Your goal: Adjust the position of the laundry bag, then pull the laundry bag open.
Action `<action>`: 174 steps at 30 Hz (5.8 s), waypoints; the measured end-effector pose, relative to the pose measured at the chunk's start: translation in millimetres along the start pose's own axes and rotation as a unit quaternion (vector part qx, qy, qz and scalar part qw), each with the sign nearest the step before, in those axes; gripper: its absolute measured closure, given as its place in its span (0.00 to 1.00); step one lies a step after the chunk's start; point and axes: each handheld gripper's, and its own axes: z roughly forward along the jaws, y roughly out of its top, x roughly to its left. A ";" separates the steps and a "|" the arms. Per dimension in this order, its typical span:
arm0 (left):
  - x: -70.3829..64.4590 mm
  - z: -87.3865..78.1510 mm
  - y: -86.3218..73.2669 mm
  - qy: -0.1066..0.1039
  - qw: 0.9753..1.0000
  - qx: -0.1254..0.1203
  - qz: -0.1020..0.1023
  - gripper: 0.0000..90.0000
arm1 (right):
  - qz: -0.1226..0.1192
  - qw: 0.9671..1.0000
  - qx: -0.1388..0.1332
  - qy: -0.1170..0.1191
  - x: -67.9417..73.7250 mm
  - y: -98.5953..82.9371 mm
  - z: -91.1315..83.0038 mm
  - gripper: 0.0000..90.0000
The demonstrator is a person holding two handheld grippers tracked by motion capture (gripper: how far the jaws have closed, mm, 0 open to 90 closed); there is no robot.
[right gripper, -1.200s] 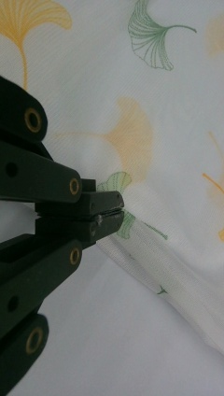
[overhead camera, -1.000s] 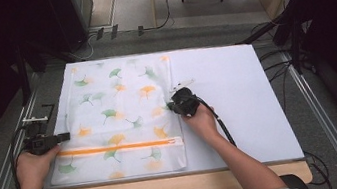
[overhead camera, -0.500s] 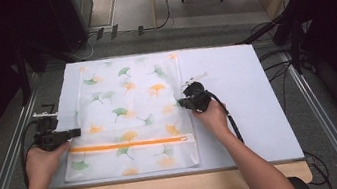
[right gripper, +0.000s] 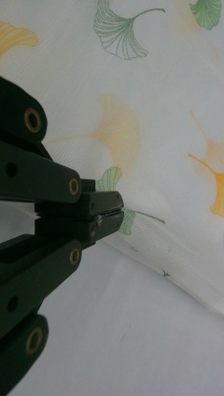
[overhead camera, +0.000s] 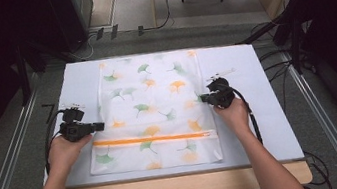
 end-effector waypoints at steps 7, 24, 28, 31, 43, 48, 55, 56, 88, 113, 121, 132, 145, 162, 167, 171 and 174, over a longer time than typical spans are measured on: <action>-15.0 10.8 7.0 -0.018 1.000 0.003 0.015 1.00 | 0.013 1.000 0.001 -0.010 -18.5 -8.1 -10.2 1.00; -26.6 20.4 11.8 -0.034 0.999 0.014 0.030 0.99 | 0.034 0.999 -0.005 -0.019 -35.7 -13.5 -18.6 1.00; -25.8 19.3 11.4 -0.036 0.999 0.016 0.025 1.00 | 0.036 0.999 -0.009 -0.018 -36.2 -12.7 -16.0 1.00; -23.6 18.5 10.9 -0.037 0.999 0.016 0.024 1.00 | 0.039 0.999 -0.010 -0.012 -36.6 -11.5 -15.3 1.00; -22.0 19.1 8.1 -0.028 0.999 0.024 0.022 0.95 | 0.032 0.999 -0.007 -0.013 -35.6 -11.0 -13.2 0.99; -19.7 13.6 7.2 -0.017 0.999 0.014 0.024 0.80 | 0.037 0.999 -0.013 -0.002 -39.0 -11.2 -15.9 0.83; -20.2 2.0 7.9 -0.021 0.999 -0.014 0.024 0.65 | 0.040 0.999 -0.033 -0.006 -39.6 -9.9 -25.3 0.65; -21.3 0.3 8.2 -0.025 0.999 -0.020 0.025 0.62 | 0.041 0.998 -0.037 -0.005 -38.9 -9.8 -26.7 0.63; -48.0 1.6 9.2 -0.039 0.997 -0.007 0.065 0.44 | 0.012 0.999 -0.031 0.023 -6.6 -44.7 -76.1 0.58; -89.2 21.4 21.5 -0.086 0.990 0.006 0.111 0.43 | 0.020 1.000 -0.004 0.023 1.4 -80.5 -91.7 0.62; -94.7 30.6 29.4 -0.094 0.989 0.011 0.117 0.43 | 0.022 1.000 0.012 0.015 0.4 -92.0 -92.2 0.65; -103.4 39.5 38.3 -0.103 0.986 0.016 0.130 0.43 | 0.024 0.999 0.038 0.009 2.5 -106.6 -86.4 0.65; -103.9 41.9 40.2 -0.102 0.986 0.018 0.128 0.44 | 0.007 0.999 0.043 0.009 9.1 -109.4 -78.7 0.62; -107.0 45.5 40.2 -0.104 0.986 0.021 0.130 0.45 | -0.020 0.998 0.047 -0.033 18.6 -106.7 -74.3 0.82; -109.5 45.1 39.4 -0.108 0.984 0.009 0.138 0.54 | -0.019 0.998 0.048 -0.030 19.2 -105.8 -73.6 0.86; -113.5 46.6 38.1 -0.116 0.981 0.006 0.153 0.58 | -0.019 0.998 0.050 -0.022 19.3 -104.6 -72.7 0.92; -116.4 49.5 37.4 -0.122 0.981 0.013 0.153 0.58 | -0.014 0.998 0.053 -0.013 16.9 -103.0 -72.6 0.93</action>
